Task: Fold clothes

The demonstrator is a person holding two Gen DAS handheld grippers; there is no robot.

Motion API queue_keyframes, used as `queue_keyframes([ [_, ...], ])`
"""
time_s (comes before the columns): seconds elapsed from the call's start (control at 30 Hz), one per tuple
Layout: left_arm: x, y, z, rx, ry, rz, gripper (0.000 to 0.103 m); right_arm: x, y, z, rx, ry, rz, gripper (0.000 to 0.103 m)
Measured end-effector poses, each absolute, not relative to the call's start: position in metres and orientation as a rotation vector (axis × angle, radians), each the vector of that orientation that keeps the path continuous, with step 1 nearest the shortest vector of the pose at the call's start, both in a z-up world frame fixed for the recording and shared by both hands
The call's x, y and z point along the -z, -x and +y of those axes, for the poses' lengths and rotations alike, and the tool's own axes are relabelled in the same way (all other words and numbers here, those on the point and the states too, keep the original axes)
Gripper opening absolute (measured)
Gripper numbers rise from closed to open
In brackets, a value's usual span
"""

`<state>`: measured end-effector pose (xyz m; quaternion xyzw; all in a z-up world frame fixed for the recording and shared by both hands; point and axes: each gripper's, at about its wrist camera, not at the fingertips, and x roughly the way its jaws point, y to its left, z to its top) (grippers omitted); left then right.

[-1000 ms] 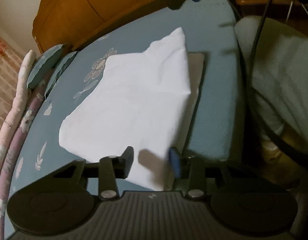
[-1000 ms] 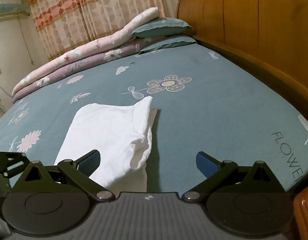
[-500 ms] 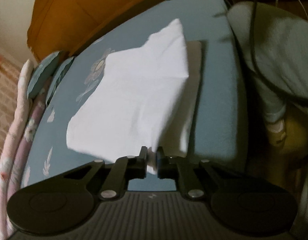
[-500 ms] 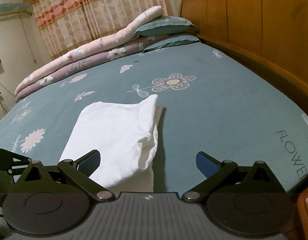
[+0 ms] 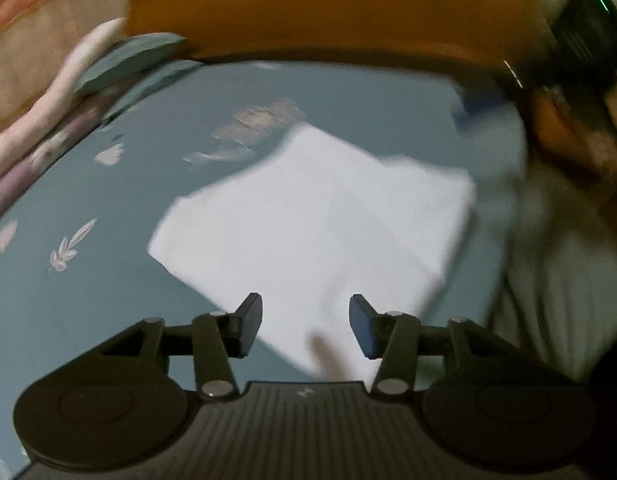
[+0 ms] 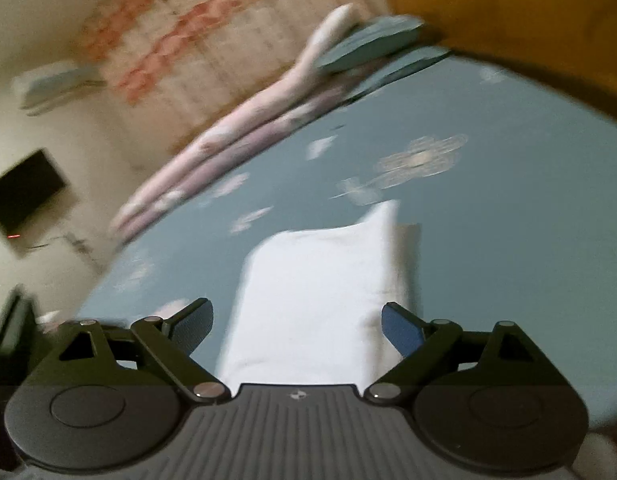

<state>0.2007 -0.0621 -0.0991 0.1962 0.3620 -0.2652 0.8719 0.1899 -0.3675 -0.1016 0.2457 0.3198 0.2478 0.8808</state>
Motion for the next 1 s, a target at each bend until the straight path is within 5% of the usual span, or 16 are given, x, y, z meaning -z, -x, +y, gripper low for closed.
queue_keyframes([
  [0.37,0.156,-0.239,-0.066,0.571,-0.148,0.889,0.051,0.174,-0.203,-0.358,-0.455,-0.519,0.854,0.089],
  [0.7,0.135,-0.285,-0.056,0.526,-0.024,0.841,0.062,0.126,-0.221,-0.344,-0.522,-0.384,0.717,0.093],
  [1.0,0.159,-0.318,-0.044,0.47,0.055,0.91,0.064,0.168,-0.246,-0.331,-0.513,-0.369,0.789,0.092],
])
